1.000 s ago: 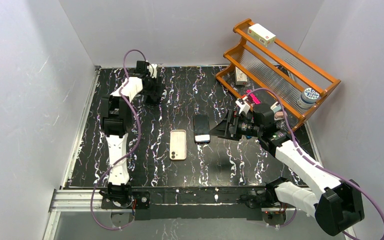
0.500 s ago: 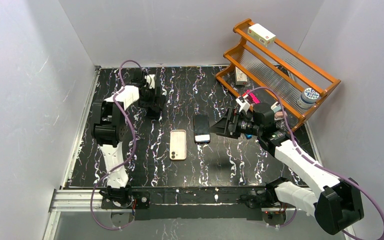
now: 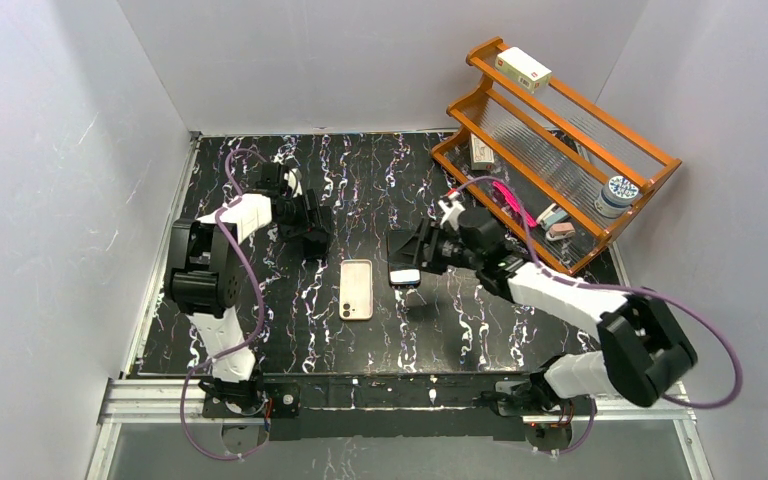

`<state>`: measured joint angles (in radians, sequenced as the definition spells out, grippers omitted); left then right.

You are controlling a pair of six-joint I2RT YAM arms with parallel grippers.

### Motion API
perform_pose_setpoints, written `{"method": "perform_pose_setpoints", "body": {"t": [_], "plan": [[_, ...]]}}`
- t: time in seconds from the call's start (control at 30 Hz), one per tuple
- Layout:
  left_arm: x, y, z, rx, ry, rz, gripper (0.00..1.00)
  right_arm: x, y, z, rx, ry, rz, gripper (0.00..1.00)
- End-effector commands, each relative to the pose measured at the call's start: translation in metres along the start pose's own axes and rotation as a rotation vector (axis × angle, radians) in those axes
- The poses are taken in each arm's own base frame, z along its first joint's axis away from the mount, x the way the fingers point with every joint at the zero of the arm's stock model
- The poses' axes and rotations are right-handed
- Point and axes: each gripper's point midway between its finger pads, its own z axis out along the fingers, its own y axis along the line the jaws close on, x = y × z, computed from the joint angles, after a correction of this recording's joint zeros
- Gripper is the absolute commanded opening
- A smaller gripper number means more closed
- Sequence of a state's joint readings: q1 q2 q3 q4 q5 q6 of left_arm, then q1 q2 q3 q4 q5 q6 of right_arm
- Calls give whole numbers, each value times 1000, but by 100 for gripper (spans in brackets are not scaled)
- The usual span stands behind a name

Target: Put the phone into the phone case

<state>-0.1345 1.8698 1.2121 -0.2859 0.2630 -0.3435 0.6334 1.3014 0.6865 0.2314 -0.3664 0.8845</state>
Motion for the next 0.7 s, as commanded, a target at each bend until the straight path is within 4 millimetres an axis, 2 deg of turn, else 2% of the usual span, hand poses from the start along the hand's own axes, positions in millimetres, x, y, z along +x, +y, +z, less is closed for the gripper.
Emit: {"method": "perform_pose_setpoints", "body": {"t": [0.0,0.1,0.2,0.33,0.67], "plan": [[42,-6,-3,25,115,-116,39,-28,43,35,-88,-180,-107,63],[42,-9,-6,33,105,-129,39,-24,51,62,-97,-194,-135,55],[43,-13,-7,56,95,-157,38,-19,51,90,-102,-187,-147,51],[49,-22,-8,113,79,-210,38,-6,35,129,-86,-155,-171,51],[55,-29,-10,159,80,-246,38,5,32,175,-88,-167,-235,49]]}}
